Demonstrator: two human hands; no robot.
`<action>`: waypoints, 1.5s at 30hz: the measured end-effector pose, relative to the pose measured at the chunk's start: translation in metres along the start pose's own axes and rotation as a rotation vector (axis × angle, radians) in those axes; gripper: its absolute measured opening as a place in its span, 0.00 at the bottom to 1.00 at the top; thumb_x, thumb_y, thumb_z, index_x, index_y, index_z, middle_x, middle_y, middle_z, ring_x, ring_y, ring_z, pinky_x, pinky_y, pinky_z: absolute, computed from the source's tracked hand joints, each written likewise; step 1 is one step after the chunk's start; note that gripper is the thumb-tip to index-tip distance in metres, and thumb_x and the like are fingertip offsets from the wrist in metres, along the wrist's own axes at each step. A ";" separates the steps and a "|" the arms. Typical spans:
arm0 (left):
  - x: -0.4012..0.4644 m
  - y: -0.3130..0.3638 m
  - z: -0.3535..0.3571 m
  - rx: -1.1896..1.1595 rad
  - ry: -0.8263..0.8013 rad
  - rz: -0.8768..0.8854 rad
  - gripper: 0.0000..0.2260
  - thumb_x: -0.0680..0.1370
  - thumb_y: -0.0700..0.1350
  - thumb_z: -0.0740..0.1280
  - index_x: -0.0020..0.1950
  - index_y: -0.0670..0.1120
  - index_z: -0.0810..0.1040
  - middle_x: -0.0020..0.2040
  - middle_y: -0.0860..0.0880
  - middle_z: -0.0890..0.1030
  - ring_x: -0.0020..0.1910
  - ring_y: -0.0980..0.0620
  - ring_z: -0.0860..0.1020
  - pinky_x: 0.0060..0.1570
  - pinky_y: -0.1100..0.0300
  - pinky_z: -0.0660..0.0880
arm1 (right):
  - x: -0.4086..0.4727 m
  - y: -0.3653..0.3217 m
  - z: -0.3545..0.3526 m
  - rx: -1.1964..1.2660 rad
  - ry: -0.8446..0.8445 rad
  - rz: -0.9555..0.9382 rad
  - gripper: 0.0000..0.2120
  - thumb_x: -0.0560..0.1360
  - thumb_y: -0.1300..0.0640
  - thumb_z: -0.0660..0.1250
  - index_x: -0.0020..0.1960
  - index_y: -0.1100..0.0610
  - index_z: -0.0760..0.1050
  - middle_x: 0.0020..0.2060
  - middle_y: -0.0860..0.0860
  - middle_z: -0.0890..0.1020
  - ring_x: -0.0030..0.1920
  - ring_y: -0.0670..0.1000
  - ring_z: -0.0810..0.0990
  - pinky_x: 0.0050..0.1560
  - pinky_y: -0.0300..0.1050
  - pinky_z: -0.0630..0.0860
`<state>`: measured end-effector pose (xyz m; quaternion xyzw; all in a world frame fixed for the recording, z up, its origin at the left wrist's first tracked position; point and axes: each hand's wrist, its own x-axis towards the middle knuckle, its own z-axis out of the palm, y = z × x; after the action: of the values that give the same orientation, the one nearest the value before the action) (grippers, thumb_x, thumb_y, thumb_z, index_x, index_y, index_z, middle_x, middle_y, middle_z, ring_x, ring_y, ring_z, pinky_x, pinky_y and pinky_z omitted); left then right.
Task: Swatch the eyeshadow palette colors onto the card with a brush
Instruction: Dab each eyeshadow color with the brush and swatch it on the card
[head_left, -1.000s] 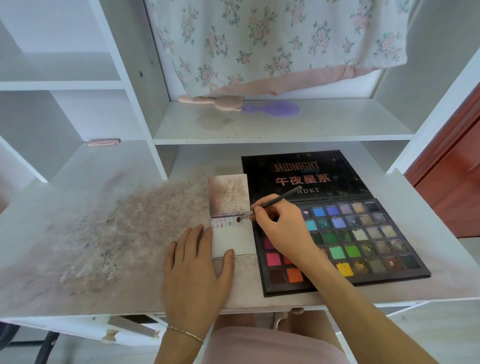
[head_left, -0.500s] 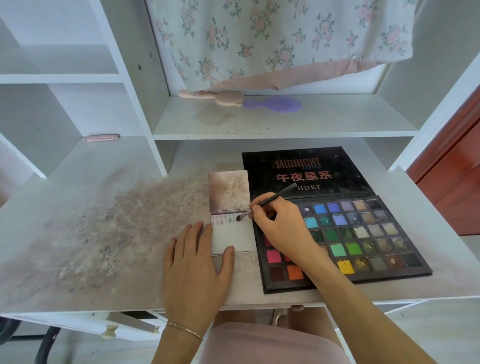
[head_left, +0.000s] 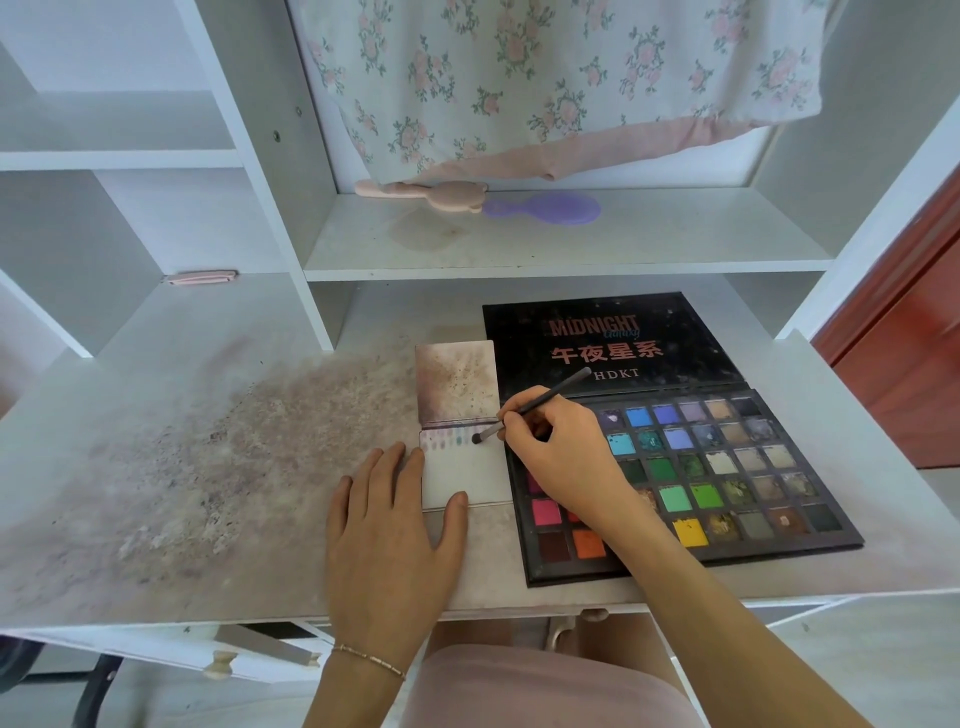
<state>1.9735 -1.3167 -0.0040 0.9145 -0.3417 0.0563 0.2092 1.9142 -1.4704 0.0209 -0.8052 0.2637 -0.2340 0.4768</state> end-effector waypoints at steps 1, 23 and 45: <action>0.000 0.000 0.000 -0.002 -0.005 -0.003 0.21 0.74 0.53 0.66 0.62 0.42 0.76 0.62 0.42 0.76 0.64 0.42 0.73 0.66 0.44 0.63 | 0.000 0.000 0.000 -0.002 0.000 -0.002 0.06 0.76 0.60 0.61 0.43 0.50 0.72 0.39 0.53 0.82 0.41 0.49 0.80 0.42 0.35 0.75; 0.000 0.000 -0.001 0.005 0.013 0.011 0.22 0.73 0.54 0.63 0.61 0.41 0.77 0.61 0.42 0.78 0.63 0.41 0.74 0.64 0.43 0.64 | 0.001 0.002 -0.004 0.161 0.133 -0.034 0.10 0.75 0.62 0.62 0.42 0.47 0.73 0.37 0.49 0.81 0.41 0.46 0.81 0.42 0.35 0.77; 0.002 -0.001 -0.003 0.008 -0.022 0.024 0.31 0.72 0.60 0.51 0.63 0.40 0.76 0.63 0.41 0.76 0.65 0.41 0.71 0.66 0.44 0.62 | -0.052 0.035 -0.101 0.089 0.467 0.071 0.05 0.78 0.62 0.58 0.45 0.55 0.71 0.38 0.45 0.78 0.39 0.35 0.79 0.29 0.28 0.74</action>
<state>1.9758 -1.3156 -0.0016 0.9116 -0.3548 0.0502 0.2013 1.8043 -1.5162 0.0268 -0.6979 0.3842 -0.4083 0.4456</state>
